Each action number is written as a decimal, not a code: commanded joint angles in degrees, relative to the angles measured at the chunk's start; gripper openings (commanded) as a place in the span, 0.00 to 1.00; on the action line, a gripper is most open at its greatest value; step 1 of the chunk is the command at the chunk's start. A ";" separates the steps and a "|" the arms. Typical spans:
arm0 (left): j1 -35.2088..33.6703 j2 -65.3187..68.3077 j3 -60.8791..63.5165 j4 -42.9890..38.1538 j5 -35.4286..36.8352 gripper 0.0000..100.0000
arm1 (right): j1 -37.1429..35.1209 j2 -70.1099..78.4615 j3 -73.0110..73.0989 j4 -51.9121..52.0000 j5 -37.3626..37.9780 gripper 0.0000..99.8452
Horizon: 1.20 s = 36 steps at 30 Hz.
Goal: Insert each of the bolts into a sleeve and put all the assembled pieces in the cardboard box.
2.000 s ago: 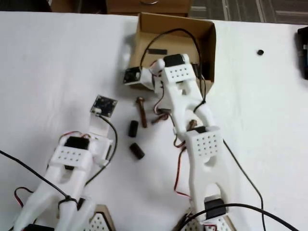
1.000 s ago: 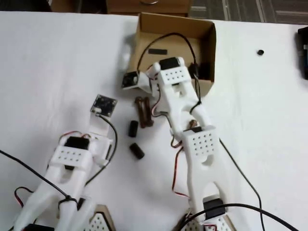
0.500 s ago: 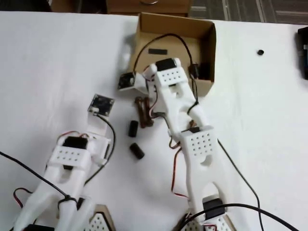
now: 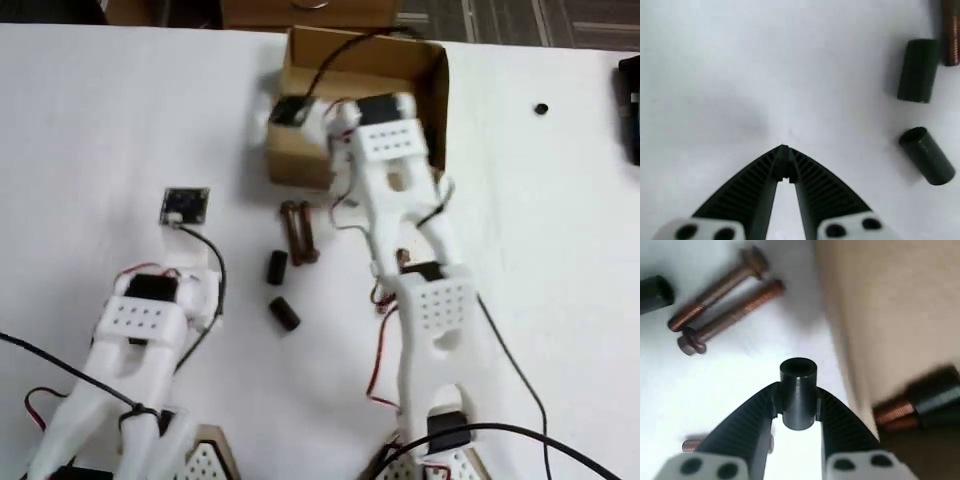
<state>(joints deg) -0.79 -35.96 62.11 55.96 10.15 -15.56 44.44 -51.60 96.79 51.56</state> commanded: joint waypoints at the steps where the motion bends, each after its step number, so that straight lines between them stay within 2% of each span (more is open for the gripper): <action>1: -0.26 -0.97 -4.70 2.55 1.49 0.02 | 5.05 -9.36 -2.29 0.48 -4.57 0.02; 7: 0.09 -0.97 -7.34 2.73 3.43 0.02 | 13.23 -17.89 -2.02 3.65 -8.00 0.02; 13: 0.88 -0.53 -12.62 2.55 21.71 0.02 | 17.71 -22.55 -0.09 4.26 -11.25 0.02; 17: 8.53 1.14 -16.84 3.52 22.42 0.02 | 20.00 -26.95 5.89 4.26 -12.84 0.02; 20: 12.31 7.74 -20.70 3.78 22.51 0.02 | 22.37 -31.78 12.57 4.26 -12.75 0.02; 25: 12.48 23.82 -31.69 4.40 24.00 0.04 | 26.95 -40.66 23.03 4.18 -12.31 0.02; 30: 12.75 37.45 -45.32 9.23 23.74 0.18 | 32.31 -48.13 31.74 3.03 -9.41 0.02; 36: 12.92 48.44 -60.00 12.31 23.65 0.15 | 37.93 -55.69 44.66 -3.30 -5.27 0.02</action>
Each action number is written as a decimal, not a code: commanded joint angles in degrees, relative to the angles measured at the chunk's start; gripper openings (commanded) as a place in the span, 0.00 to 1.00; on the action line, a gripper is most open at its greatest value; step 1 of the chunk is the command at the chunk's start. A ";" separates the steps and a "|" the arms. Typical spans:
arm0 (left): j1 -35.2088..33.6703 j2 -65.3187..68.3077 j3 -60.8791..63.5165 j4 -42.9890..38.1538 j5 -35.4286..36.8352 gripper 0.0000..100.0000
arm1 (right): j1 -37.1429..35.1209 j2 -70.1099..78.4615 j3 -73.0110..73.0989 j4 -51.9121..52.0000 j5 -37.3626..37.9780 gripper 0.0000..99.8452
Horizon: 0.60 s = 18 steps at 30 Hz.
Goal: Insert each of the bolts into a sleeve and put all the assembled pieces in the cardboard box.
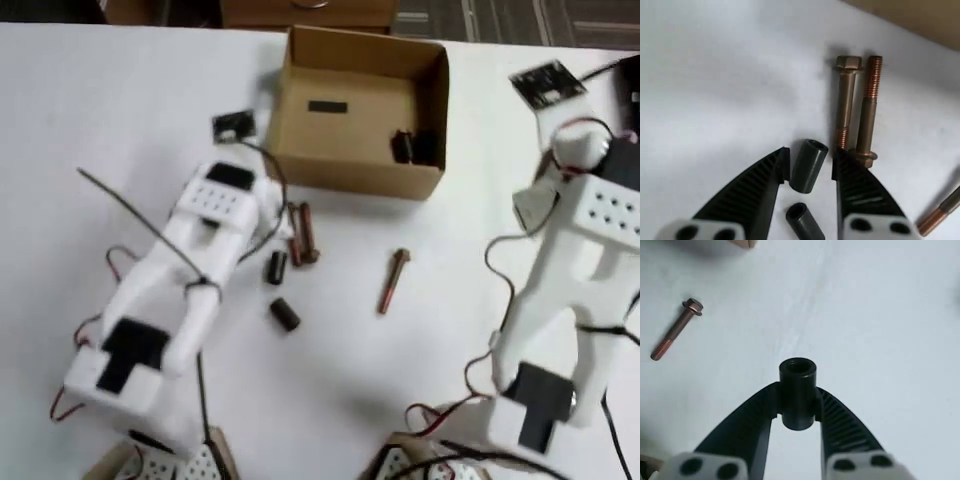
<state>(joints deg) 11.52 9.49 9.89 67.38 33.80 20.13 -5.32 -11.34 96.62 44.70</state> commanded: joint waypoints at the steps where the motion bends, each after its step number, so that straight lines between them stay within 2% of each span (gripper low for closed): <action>1: 0.62 4.48 -9.45 0.88 0.00 0.14 | 2.86 -7.08 6.95 -4.35 2.37 0.02; 9: 0.79 14.86 -16.92 0.53 0.35 0.14 | 4.44 -17.10 22.33 -13.05 5.98 0.02; 18: 3.08 20.57 -20.88 0.53 0.44 0.14 | 4.18 -18.86 26.99 -17.45 5.98 0.02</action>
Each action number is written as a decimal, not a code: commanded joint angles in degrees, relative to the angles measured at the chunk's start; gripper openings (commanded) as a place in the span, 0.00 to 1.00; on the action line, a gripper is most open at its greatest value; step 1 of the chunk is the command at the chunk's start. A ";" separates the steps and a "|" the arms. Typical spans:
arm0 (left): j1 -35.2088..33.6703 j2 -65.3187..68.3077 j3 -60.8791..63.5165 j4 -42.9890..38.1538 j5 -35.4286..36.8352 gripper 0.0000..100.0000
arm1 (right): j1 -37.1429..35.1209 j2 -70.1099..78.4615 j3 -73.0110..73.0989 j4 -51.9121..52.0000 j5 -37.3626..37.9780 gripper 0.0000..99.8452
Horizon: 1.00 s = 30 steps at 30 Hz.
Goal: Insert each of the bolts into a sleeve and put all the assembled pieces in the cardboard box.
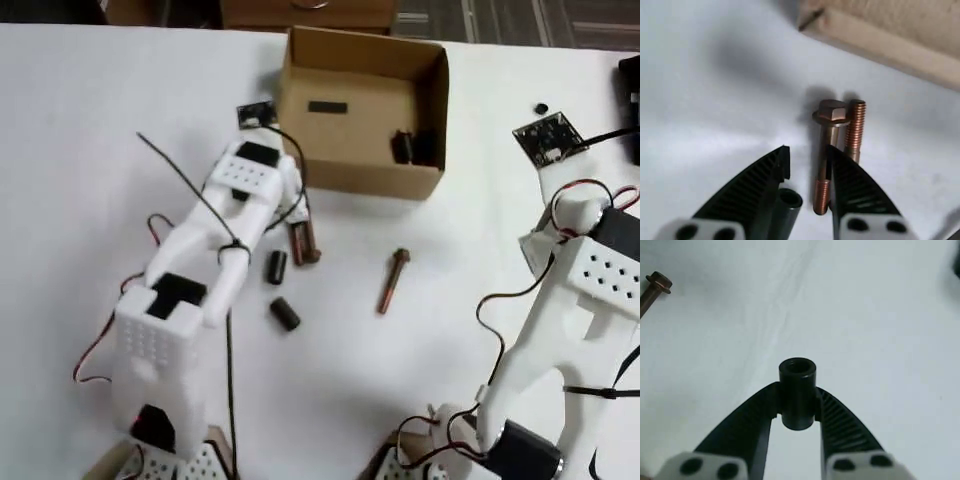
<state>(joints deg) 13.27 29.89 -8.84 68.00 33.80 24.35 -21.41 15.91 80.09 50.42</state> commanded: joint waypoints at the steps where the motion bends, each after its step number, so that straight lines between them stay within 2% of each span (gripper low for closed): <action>1: 1.67 0.26 -2.24 -0.09 0.44 0.14 | -0.04 -2.77 -0.26 -0.92 0.26 0.02; 8: 1.67 0.79 -2.42 -0.26 0.44 0.14 | -0.31 -2.77 -0.26 -1.01 0.26 0.02; 15: 1.32 6.24 -3.12 -3.69 0.44 0.14 | -1.98 -2.77 -0.18 -1.01 0.26 0.02; 21: 0.70 9.41 -8.04 -3.43 0.44 0.14 | -2.15 -2.77 -0.18 -1.01 0.26 0.02; 23: 0.70 10.02 -8.31 -3.43 0.44 0.12 | -2.15 -2.77 -0.18 -1.01 0.26 0.02; 26: 0.70 11.08 -8.48 -3.43 0.18 0.01 | -2.15 -2.77 -0.18 -1.01 0.26 0.02; 30: 0.70 11.16 -8.48 -1.76 0.18 0.02 | -2.42 -2.77 -0.18 -1.01 0.18 0.02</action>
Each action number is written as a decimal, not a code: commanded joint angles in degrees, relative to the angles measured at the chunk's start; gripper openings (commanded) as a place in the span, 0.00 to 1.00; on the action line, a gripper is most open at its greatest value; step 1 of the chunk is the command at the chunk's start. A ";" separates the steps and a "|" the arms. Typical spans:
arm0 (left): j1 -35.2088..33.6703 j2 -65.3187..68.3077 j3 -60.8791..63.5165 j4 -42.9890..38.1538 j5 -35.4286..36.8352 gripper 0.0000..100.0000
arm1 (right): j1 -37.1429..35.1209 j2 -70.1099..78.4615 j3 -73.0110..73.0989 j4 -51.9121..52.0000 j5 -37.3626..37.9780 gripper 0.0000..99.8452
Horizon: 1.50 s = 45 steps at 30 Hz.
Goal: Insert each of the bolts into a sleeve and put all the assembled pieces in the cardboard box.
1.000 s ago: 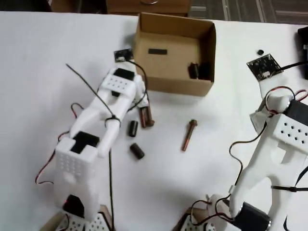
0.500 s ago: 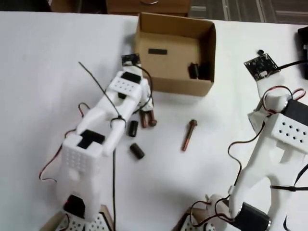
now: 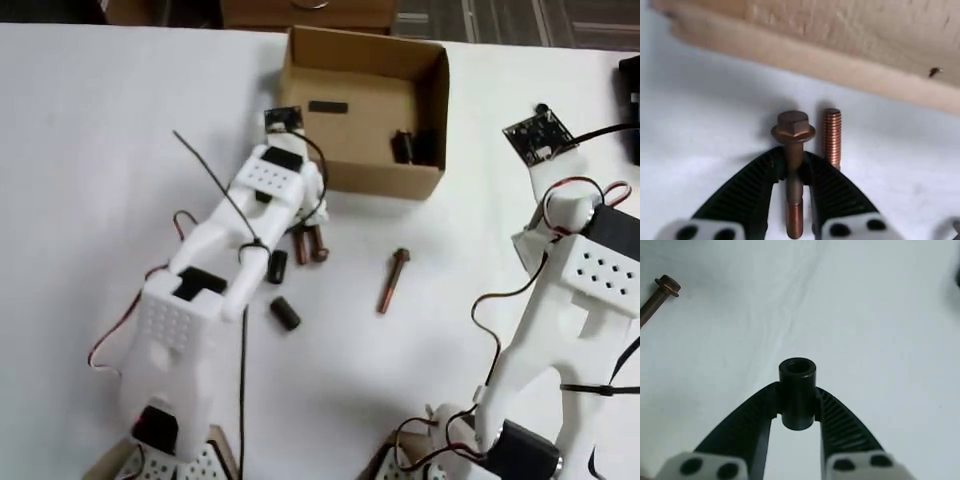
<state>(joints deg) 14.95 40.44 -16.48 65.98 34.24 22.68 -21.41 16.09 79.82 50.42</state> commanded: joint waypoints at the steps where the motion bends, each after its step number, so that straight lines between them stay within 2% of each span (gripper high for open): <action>1: -0.97 0.44 -0.84 0.88 -0.35 0.02 | -1.27 -2.77 -0.35 -0.75 0.00 0.02; 8: -2.55 -3.78 -4.00 7.21 -0.44 0.02 | -5.76 -3.30 -0.18 -0.75 -0.35 0.02; 10: -2.64 -7.56 -5.32 10.02 -0.62 0.02 | -7.08 -3.30 1.05 -1.54 -2.55 0.02; 14: -1.76 -16.62 -4.35 13.01 -6.51 0.02 | -7.08 -5.32 5.54 -8.57 -8.70 0.02; 20: -0.53 -35.52 7.08 12.31 -8.79 0.02 | -10.42 -17.98 19.96 -17.10 -9.93 0.02; 25: 0.53 -52.13 23.78 2.90 -11.52 0.02 | -17.45 -30.73 32.35 -20.70 -10.46 0.02; 27: 0.18 -58.29 31.60 -1.49 -13.45 0.02 | -21.41 -35.38 36.31 -21.14 -15.91 0.02; 30: -1.49 -67.08 42.68 -8.44 -14.42 0.02 | -25.27 -41.45 39.65 -24.13 -30.51 0.02; 32: -3.08 -72.79 49.01 -13.36 -14.42 0.02 | -28.26 -44.53 42.29 -27.21 -37.10 0.02; 36: -4.92 -83.52 58.07 -18.81 -14.42 0.02 | -38.11 -47.60 49.76 -32.04 -40.62 0.02; 41: -6.77 -94.59 64.22 -18.99 -14.15 0.02 | -48.13 -48.84 57.14 -40.04 -50.81 0.02; 45: -9.41 -100.92 66.95 -18.99 -13.98 0.02 | -55.87 -48.48 61.19 -46.20 -53.36 0.02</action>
<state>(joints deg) 7.30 -55.38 49.98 48.40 20.18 -28.31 -68.44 76.31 37.89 -1.27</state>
